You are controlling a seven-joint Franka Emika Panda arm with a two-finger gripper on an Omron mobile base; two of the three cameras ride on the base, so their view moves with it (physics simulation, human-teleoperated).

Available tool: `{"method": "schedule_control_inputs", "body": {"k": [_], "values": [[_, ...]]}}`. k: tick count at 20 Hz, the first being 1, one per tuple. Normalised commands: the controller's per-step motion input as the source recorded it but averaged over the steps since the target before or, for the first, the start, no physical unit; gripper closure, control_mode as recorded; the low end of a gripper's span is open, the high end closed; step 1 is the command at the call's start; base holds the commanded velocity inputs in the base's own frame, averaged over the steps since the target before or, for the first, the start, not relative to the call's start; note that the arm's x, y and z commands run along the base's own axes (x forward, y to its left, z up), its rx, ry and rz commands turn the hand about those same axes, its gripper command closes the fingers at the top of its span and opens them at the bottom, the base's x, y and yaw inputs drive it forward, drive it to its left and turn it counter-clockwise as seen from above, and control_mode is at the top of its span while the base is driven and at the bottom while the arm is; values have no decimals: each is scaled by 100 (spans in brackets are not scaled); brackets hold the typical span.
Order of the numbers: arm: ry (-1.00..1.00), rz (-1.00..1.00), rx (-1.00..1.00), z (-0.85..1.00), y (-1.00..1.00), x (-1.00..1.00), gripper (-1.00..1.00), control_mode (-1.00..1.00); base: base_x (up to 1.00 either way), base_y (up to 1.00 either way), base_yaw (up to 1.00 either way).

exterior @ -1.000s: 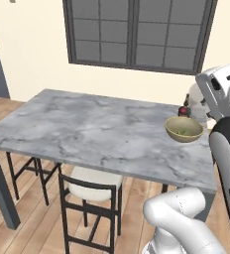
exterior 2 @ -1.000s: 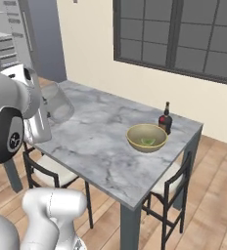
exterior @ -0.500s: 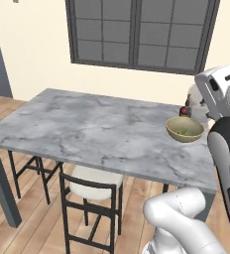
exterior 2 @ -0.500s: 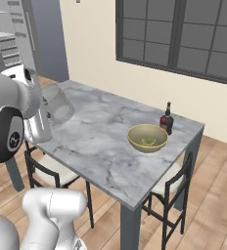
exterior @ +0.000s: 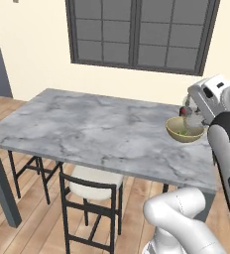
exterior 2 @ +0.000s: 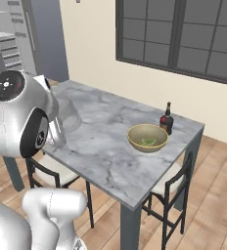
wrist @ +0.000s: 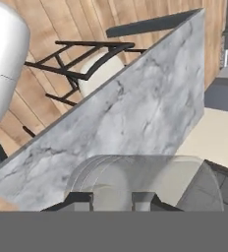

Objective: There is a bowl on the dining counter. Grab a lemon wedge from the fridge and place it in the bowl. Then get the liquor bottle and glass cup from the cabinet and place them next to the bowl.

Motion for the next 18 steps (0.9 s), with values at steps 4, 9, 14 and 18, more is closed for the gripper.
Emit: {"method": "schedule_control_inputs", "body": {"k": [4, 9, 14, 18], "values": [[11, 26, -5, -42, -23, 14, 100, -100, 0, 0, 0], [8, 29, -4, -39, -28, 7, 100, -100, 0, 0, 0], [21, 23, -2, -31, -23, 19, 100, -100, 0, 0, 0], [33, 16, 0, -35, -27, 26, 100, -100, 0, 0, 0]]}}
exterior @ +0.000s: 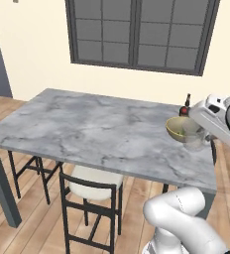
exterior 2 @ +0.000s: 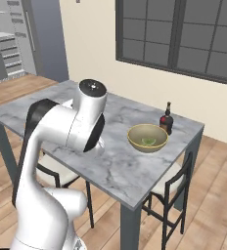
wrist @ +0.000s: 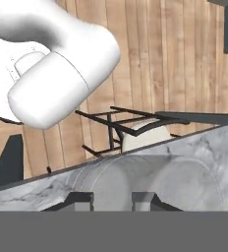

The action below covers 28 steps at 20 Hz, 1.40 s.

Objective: There is a bowl on the dining counter. Grab a lemon wedge from the fridge and place it in the bowl. Then get the liquor bottle and glass cup from the cabinet and place them next to the bowl.

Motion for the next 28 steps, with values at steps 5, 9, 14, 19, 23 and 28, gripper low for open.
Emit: {"method": "schedule_control_inputs", "body": {"k": [5, 9, 14, 19, 23, 28], "values": [[10, 2, 0, -29, -33, 12, 100, -100, 0, 0, 0], [0, 0, 0, -28, -16, 6, 100, -100, 0, 0, 0], [0, 0, 0, -28, -9, 2, 100, -100, 0, 0, 0], [0, 0, 1, -29, -4, 9, 100, -100, 0, 0, 0], [0, 0, 7, -17, -10, 19, 100, -100, 0, 0, 0], [0, 0, 12, -2, -23, 39, 100, -100, 0, 0, 0]]}}
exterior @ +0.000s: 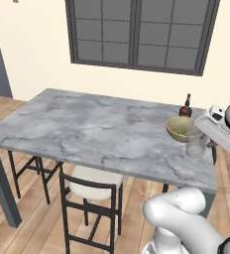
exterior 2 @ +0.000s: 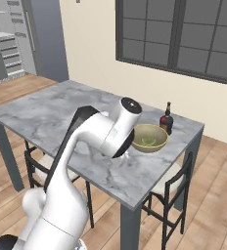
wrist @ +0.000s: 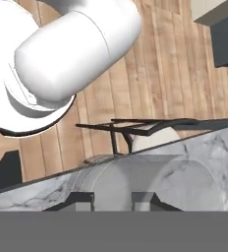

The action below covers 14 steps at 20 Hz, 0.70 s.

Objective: There is a bowl on the dining counter. Grab a lemon wedge from the fridge and place it in the bowl. Then get the liquor bottle and glass cup from the cabinet and place them next to the bowl.

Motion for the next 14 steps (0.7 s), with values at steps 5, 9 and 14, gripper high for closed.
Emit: {"method": "schedule_control_inputs", "body": {"k": [5, 9, 14], "values": [[0, 0, 11, -11, -31, 57, 100, -100, 0, 0, 0], [1, 0, 5, -24, -25, 57, 100, -100, 0, 0, 0], [3, 0, 0, -33, -18, 50, 100, -100, 0, 0, 0]]}}
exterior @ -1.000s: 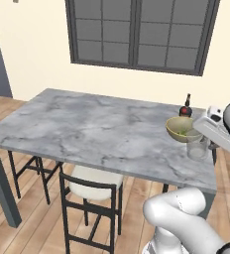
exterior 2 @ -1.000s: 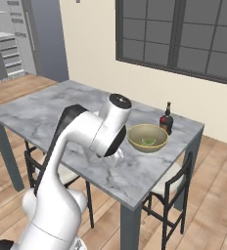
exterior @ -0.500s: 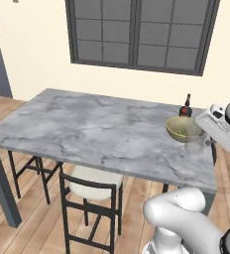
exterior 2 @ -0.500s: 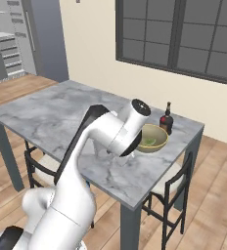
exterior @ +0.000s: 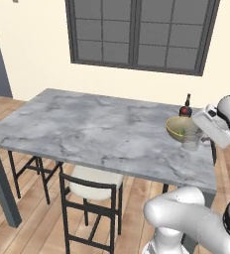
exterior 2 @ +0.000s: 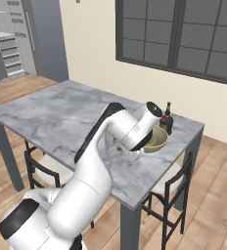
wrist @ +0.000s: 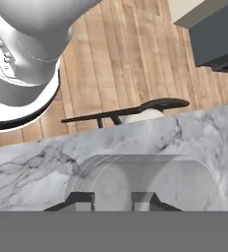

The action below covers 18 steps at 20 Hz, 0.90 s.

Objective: There is a bowl on the dining counter. Grab a lemon wedge from the fridge and place it in the bowl. Then get the liquor bottle and glass cup from the cabinet and place them next to the bowl.

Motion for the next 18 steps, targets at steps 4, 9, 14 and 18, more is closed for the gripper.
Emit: {"method": "schedule_control_inputs", "body": {"k": [4, 9, 14, 18], "values": [[2, 0, 0, -42, -12, 41, 100, -100, 0, 0, 0], [0, 0, 0, -40, -9, 21, 100, -100, 0, 0, 0], [0, 0, 0, -40, -8, 2, 100, -100, 0, 0, 0], [-1, 0, 0, -35, -2, 0, 100, -100, 0, 0, 0]]}}
